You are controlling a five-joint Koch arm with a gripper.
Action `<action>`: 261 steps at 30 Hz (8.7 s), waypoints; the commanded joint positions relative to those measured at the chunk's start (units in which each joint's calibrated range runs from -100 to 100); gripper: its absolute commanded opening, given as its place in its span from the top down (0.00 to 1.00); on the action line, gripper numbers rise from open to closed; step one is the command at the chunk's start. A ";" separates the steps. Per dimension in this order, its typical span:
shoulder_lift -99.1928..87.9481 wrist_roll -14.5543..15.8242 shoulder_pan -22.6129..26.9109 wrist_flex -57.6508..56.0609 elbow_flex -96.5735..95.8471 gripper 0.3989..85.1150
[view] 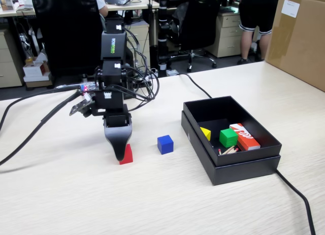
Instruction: Put the red cube on top of the blue cube
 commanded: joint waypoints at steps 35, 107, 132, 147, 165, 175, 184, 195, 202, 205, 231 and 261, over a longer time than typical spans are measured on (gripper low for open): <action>2.64 -2.30 0.54 -0.10 1.89 0.48; -15.26 11.04 11.53 3.27 2.16 0.99; -13.88 11.04 10.74 5.94 -3.37 0.99; -13.88 10.99 10.55 7.15 -5.18 0.99; -13.76 10.99 10.74 8.54 -7.09 0.82; -13.76 10.99 10.70 8.54 -6.90 0.81; -13.88 10.89 10.60 8.54 -6.99 0.70; -15.03 10.79 10.74 8.54 -7.90 0.46; -20.99 10.74 10.89 8.54 -9.81 0.44; -26.27 10.79 11.14 8.54 -12.07 0.44; -79.51 4.25 8.64 11.39 -47.34 0.42; -99.94 2.15 7.86 61.50 -104.18 0.44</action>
